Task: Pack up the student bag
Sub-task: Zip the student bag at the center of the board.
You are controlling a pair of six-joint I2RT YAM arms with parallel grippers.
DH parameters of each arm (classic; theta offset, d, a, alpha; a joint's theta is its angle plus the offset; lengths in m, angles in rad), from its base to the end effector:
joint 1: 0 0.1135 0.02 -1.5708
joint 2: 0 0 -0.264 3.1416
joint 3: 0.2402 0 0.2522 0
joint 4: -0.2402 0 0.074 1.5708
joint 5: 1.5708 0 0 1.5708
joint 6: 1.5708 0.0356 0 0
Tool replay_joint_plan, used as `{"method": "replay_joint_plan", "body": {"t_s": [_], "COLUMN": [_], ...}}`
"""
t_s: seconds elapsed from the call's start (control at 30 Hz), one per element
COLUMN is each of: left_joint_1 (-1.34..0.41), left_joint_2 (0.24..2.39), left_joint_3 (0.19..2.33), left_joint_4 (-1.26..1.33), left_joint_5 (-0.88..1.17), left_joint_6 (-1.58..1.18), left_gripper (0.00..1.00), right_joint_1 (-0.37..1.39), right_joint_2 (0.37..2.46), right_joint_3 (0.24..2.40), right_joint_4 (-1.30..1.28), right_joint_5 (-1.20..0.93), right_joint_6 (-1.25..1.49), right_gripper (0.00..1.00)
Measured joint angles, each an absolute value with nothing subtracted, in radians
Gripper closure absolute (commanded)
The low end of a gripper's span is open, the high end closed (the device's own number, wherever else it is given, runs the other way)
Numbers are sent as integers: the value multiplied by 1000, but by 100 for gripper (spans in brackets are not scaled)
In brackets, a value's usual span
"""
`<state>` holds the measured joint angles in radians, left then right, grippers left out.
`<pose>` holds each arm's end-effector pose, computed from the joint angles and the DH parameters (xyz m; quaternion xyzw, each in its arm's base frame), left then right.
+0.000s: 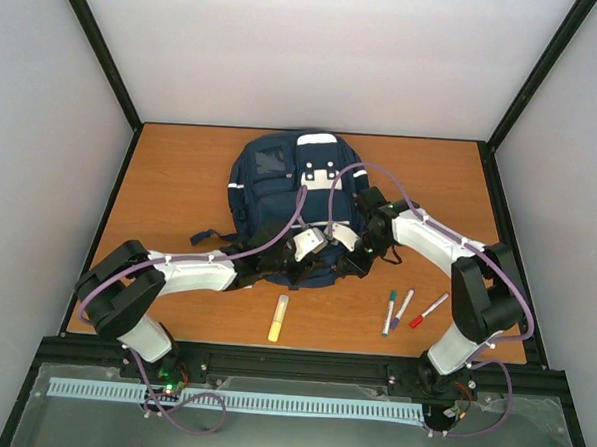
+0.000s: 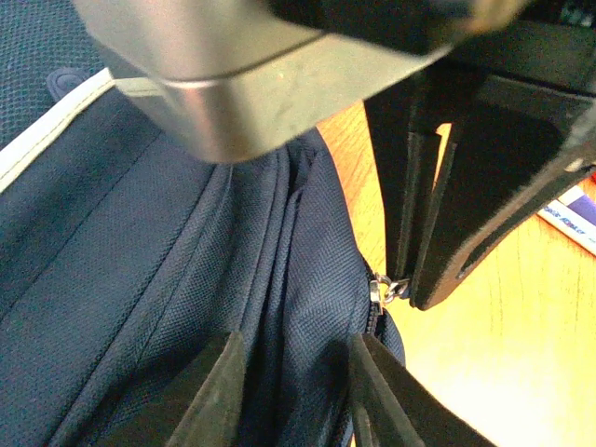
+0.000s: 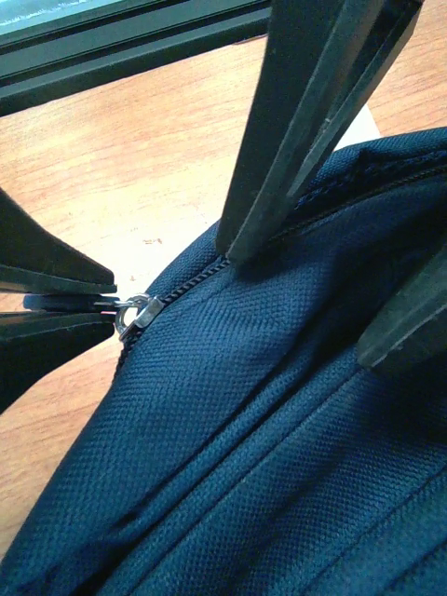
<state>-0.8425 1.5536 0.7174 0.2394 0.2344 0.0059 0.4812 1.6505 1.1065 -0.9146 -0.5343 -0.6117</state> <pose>0.2028 -0.2399 0.1748 0.4111 0.7774 -0.2832 0.3827 0.2517 0.1519 0.1972 -0.5131 0.8151 0.2595 0.0712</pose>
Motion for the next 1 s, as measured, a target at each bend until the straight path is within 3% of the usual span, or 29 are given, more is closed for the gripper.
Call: {"method": "replay_joint_plan", "body": {"t_s": [0.1, 0.27, 0.67, 1.0], "left_joint_1": [-844, -847, -854, -854], "left_joint_2": [1555, 1563, 1500, 1434], "left_joint_3": [717, 717, 683, 625], "left_joint_4": [240, 239, 246, 242], "left_joint_5": [220, 207, 142, 108], "left_joint_6": [16, 20, 9, -2], "left_gripper": [87, 98, 99, 99], "right_joint_1": [481, 466, 349, 257], "right_joint_2": [1644, 1639, 1657, 1798], "right_joint_3": [1102, 1097, 1107, 1243], "right_joint_4": [-910, -903, -928, -981], "right_joint_5": [-534, -539, -543, -501], "right_joint_6": [-612, -613, -684, -730], "right_gripper": [97, 97, 97, 97]}}
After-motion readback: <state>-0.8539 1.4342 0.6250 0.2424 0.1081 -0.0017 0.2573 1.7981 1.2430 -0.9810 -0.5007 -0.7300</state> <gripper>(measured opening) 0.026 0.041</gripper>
